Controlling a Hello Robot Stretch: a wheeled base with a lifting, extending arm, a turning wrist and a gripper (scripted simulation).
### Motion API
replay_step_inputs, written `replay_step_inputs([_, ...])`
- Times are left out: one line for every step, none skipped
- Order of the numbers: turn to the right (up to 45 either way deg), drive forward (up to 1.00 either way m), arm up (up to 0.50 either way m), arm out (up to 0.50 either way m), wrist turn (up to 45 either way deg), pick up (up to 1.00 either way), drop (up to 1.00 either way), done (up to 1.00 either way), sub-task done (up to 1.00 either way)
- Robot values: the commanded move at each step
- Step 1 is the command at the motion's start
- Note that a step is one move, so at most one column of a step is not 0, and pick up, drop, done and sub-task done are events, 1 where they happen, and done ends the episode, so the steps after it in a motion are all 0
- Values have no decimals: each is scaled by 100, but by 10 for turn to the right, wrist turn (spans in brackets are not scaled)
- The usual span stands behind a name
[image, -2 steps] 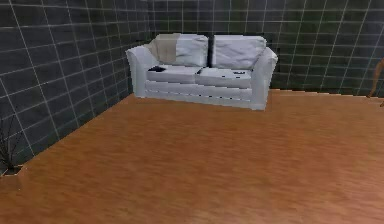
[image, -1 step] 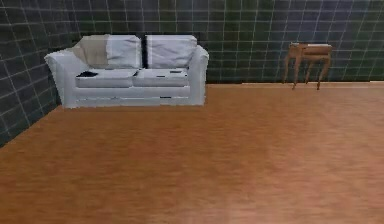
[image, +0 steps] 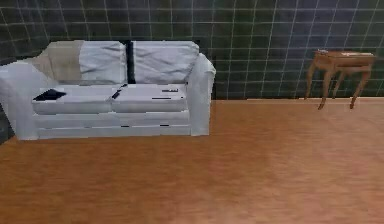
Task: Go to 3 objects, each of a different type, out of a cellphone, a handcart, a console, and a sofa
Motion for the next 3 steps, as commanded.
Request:
replay_step_inputs([0,100,0,0,0,0,0,0,0])
replay_step_inputs([0,55,0,0,0,0,0,0,0])
replay_step_inputs([-390,0,0,0,0,0,0,0,0])
